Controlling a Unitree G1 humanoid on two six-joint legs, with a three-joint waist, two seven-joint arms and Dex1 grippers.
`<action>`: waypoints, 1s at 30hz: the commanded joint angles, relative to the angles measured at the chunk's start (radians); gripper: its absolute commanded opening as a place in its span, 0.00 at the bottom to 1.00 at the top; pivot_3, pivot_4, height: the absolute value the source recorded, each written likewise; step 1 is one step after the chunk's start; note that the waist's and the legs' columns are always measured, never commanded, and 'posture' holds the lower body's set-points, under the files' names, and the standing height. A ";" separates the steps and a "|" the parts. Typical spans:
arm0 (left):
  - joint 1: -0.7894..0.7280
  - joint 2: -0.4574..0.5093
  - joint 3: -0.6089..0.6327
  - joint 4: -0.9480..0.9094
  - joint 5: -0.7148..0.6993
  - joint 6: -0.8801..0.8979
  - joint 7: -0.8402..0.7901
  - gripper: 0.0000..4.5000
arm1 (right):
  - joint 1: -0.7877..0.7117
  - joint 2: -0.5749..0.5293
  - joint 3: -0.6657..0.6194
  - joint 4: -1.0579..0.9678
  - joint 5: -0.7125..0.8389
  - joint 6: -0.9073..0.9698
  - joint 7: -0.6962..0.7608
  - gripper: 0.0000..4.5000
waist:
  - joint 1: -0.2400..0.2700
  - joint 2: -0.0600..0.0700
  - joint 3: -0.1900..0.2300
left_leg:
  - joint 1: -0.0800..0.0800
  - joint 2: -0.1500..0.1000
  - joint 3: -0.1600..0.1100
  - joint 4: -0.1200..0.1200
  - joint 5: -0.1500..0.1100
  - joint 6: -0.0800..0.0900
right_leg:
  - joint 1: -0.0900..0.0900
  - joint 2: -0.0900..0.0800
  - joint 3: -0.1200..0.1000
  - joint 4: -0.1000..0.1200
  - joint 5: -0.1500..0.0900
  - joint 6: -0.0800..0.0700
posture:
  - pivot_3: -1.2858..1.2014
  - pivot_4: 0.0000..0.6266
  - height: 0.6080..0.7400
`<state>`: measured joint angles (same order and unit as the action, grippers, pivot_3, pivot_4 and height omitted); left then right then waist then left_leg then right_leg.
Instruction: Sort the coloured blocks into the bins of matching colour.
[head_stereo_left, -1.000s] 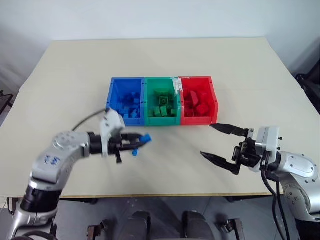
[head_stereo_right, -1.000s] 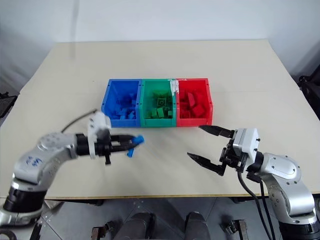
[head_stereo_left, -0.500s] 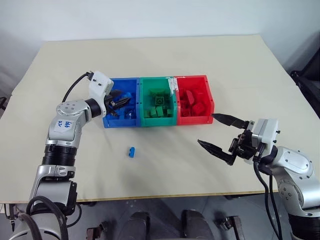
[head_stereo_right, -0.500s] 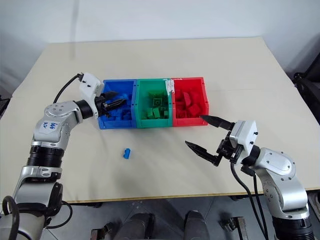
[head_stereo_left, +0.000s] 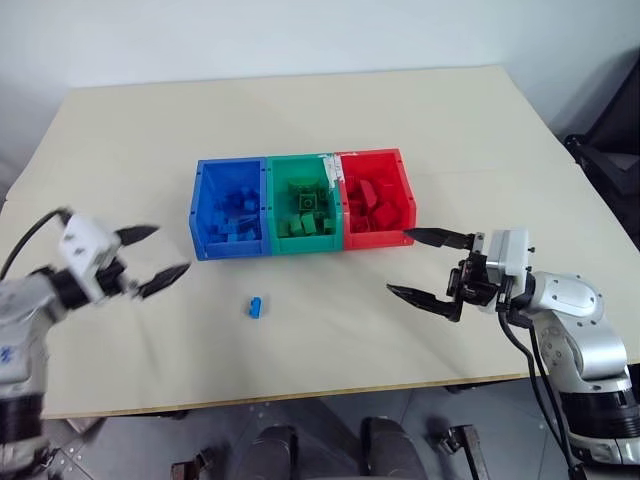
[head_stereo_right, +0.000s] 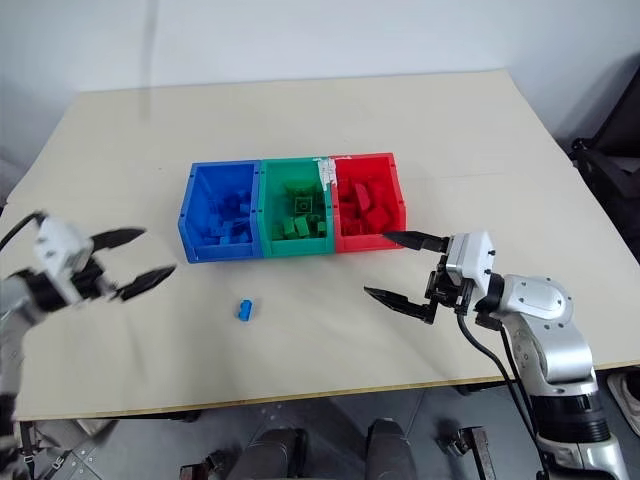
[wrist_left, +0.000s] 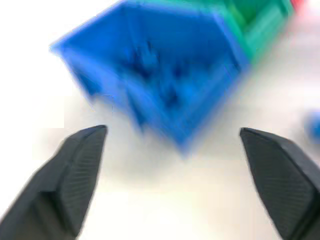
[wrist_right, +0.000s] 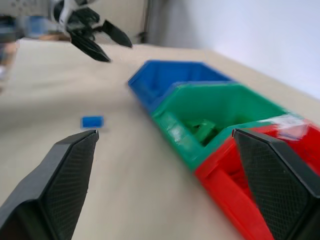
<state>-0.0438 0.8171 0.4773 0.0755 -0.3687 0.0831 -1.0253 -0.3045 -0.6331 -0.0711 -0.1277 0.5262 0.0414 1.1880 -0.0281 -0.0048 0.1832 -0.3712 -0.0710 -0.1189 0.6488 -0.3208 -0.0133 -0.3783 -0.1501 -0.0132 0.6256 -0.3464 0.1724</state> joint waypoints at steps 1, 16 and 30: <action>0.098 0.025 0.109 0.015 -0.011 -0.108 -0.044 0.99 | -0.040 -0.015 0.027 0.051 -0.014 -0.050 0.094 1.00 | 0.011 0.000 0.000 | 0.000 0.000 -0.001 0.001 0.000 0.000 | 0.001 0.000 -0.001 -0.001 0.000 0.000 | 0.52 0.24 1.00; 0.242 -0.105 -0.017 -0.493 -0.044 0.218 0.253 0.99 | -0.043 -0.038 0.014 0.113 -0.011 -0.066 0.161 1.00 | 0.027 0.000 0.000 | 0.000 0.000 -0.002 0.003 0.000 0.000 | 0.002 0.000 -0.001 -0.002 0.000 -0.001 | 0.52 0.24 1.00; -0.036 -0.260 -0.426 -0.772 -0.050 0.987 0.744 0.99 | 0.062 -0.066 -0.005 -0.020 0.000 -0.019 0.112 1.00 | 0.029 0.000 0.000 | 0.000 -0.002 -0.001 0.005 0.000 -0.001 | 0.002 0.001 0.000 0.001 0.000 -0.001 | 0.52 0.24 1.00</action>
<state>-0.0712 0.5617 0.0611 -0.6922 -0.4494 1.0516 -0.3198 -0.2480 -0.6940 -0.0520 -0.1033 0.5064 0.0224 1.3107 0.0005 -0.0047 0.1830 -0.3710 -0.0730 -0.1197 0.6532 -0.3210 -0.0139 -0.3769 -0.1494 -0.0129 0.6263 -0.3461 0.1715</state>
